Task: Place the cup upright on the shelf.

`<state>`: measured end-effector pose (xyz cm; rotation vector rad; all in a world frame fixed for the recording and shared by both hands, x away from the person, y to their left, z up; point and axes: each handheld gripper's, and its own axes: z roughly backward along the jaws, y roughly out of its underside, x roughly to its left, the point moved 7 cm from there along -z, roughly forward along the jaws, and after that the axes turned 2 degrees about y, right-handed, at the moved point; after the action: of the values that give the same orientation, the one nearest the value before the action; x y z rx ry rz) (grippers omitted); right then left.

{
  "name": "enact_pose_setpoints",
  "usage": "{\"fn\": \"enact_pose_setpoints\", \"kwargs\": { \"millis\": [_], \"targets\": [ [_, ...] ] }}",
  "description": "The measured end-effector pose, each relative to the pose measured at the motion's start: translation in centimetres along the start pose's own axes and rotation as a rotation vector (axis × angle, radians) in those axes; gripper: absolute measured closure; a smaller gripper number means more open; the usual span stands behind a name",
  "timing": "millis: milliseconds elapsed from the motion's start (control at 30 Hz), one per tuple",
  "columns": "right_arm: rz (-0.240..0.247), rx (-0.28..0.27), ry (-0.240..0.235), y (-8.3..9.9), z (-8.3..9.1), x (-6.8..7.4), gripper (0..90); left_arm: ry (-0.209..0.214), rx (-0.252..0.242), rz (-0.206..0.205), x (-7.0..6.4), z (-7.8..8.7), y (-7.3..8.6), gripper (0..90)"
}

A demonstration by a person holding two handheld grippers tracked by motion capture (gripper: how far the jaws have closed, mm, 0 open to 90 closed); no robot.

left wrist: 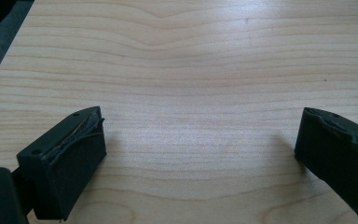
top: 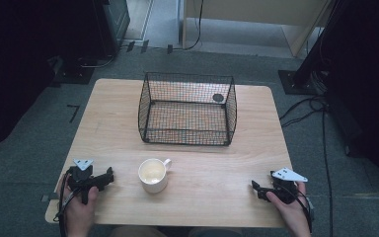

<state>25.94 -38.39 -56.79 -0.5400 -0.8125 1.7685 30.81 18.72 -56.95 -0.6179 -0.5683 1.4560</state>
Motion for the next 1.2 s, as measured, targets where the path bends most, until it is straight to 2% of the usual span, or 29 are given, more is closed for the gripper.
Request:
{"fn": "enact_pose_setpoints", "kwargs": {
  "millis": [400,500,833,1200],
  "targets": [
    [0.038,-0.066,-0.031,-3.9,0.4,2.1,13.2,0.0,0.0,-0.001,0.0,0.0,0.0,1.9],
    [0.052,-0.063,-0.03,-4.3,0.3,2.5,13.2,0.0,0.0,0.0,0.0,0.0,0.0,1.8],
    [0.119,-0.08,-0.088,-6.3,-0.2,5.3,13.6,0.0,0.0,0.0,0.0,0.0,0.0,1.8],
    [0.148,-0.097,-0.111,-7.8,-0.6,6.8,14.2,0.0,0.0,0.0,0.0,0.0,0.0,1.9]
  ]
}}
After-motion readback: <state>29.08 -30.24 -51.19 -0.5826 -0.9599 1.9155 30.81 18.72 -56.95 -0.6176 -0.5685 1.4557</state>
